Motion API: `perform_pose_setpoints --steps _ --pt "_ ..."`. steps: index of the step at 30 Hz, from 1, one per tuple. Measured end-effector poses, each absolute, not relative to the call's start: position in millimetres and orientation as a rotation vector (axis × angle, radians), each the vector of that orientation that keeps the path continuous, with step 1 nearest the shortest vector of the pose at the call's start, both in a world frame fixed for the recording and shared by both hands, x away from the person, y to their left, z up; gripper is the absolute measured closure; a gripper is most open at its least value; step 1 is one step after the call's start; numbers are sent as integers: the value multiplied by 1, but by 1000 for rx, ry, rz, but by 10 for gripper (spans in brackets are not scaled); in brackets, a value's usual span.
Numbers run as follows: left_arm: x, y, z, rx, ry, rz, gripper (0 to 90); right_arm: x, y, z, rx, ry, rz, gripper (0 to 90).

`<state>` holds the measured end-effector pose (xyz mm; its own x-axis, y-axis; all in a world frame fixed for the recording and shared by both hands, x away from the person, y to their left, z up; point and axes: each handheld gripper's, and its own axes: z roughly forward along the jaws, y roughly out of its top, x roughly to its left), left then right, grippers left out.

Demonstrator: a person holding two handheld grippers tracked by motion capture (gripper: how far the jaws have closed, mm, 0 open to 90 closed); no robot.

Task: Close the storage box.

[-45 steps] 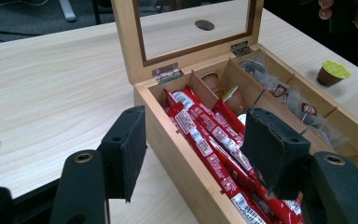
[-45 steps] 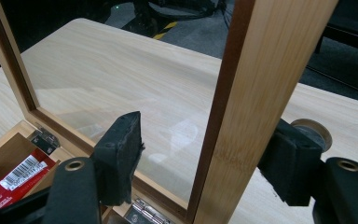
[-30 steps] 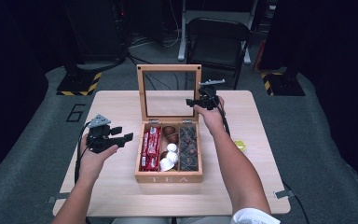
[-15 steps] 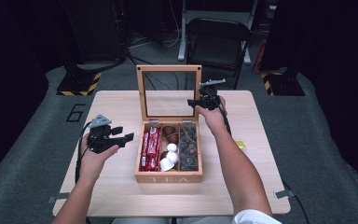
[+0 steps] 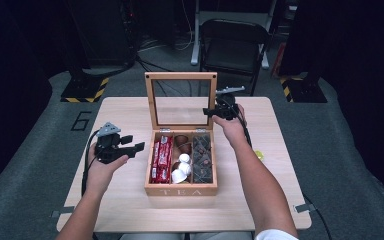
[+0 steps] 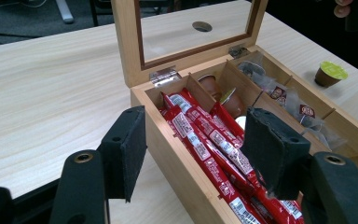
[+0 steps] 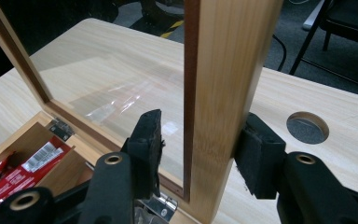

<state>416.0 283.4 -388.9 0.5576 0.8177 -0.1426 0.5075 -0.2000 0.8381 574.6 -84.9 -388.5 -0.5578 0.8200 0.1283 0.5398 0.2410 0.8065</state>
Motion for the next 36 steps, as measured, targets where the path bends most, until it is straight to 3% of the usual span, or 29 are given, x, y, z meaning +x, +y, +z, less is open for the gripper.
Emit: perform_pose_setpoints --steps 36 --pt "418 276 -385 1858 1052 443 401 529 -106 -389 1215 2215 1364 558"
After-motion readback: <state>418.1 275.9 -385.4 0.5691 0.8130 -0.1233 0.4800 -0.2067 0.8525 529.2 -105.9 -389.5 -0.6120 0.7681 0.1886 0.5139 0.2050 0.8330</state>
